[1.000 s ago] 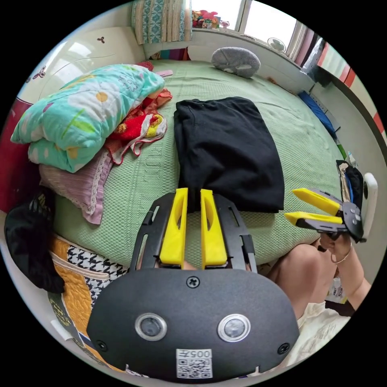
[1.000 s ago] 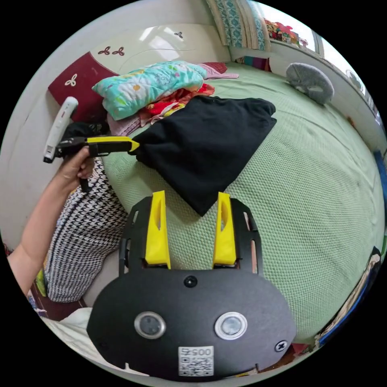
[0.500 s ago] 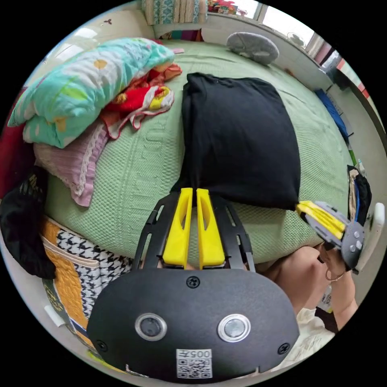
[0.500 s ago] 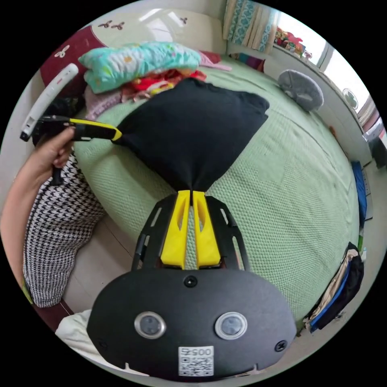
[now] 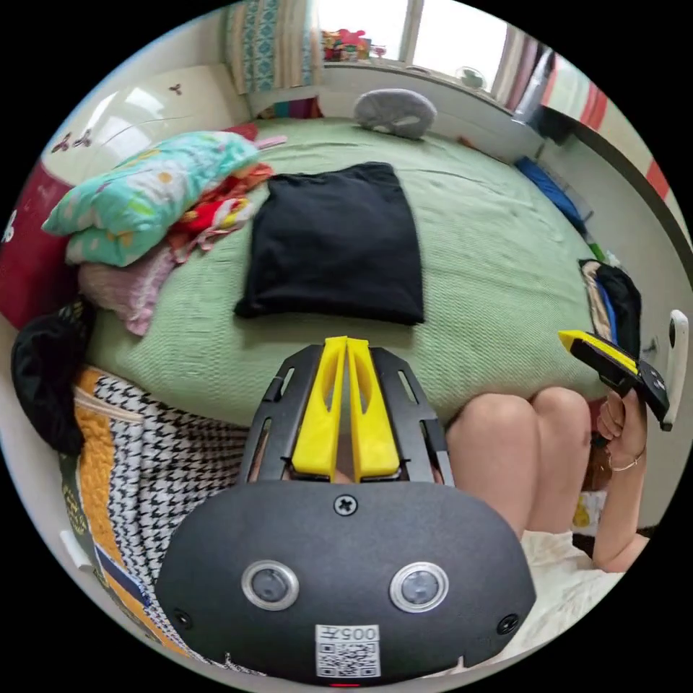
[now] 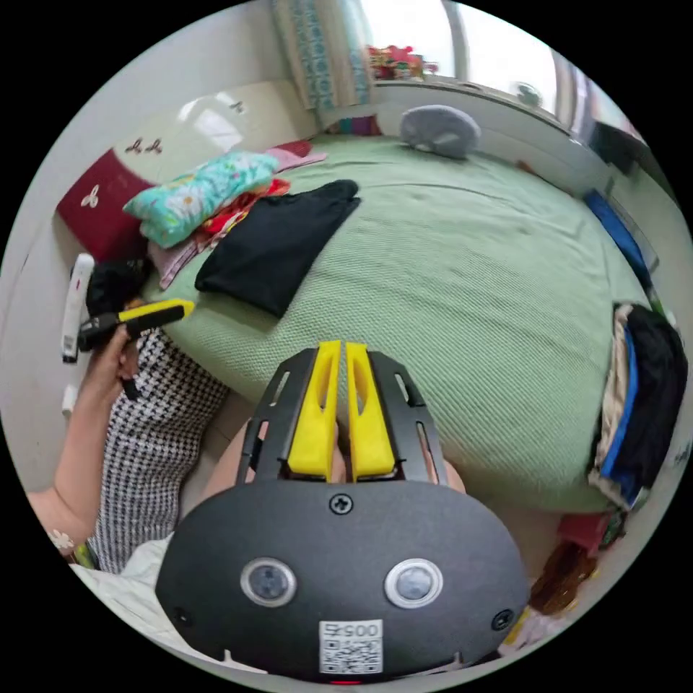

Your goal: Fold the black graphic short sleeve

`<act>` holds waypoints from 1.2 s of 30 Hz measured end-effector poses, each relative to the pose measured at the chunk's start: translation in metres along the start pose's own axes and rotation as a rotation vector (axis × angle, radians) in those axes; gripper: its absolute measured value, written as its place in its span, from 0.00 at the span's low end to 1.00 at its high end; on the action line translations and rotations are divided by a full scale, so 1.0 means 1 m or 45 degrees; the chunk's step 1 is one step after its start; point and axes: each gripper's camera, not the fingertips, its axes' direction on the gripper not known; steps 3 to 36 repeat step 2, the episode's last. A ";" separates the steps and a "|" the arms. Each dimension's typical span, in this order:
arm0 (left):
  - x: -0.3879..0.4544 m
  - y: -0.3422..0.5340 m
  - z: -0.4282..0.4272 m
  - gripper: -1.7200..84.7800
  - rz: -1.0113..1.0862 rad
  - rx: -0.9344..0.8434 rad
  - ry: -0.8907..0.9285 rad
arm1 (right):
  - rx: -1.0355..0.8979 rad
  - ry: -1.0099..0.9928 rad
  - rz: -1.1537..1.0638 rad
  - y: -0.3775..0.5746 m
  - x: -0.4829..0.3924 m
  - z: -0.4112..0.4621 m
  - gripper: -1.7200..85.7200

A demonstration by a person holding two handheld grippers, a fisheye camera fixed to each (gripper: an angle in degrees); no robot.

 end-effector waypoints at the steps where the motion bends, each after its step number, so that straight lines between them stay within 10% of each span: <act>1: 0.037 -0.002 0.013 0.01 0.083 -0.028 0.068 | 0.044 0.030 0.068 0.014 0.017 -0.019 0.00; 36: 0.075 -0.005 0.024 0.01 0.164 -0.043 0.122 | 0.082 0.075 0.131 0.027 0.033 -0.038 0.01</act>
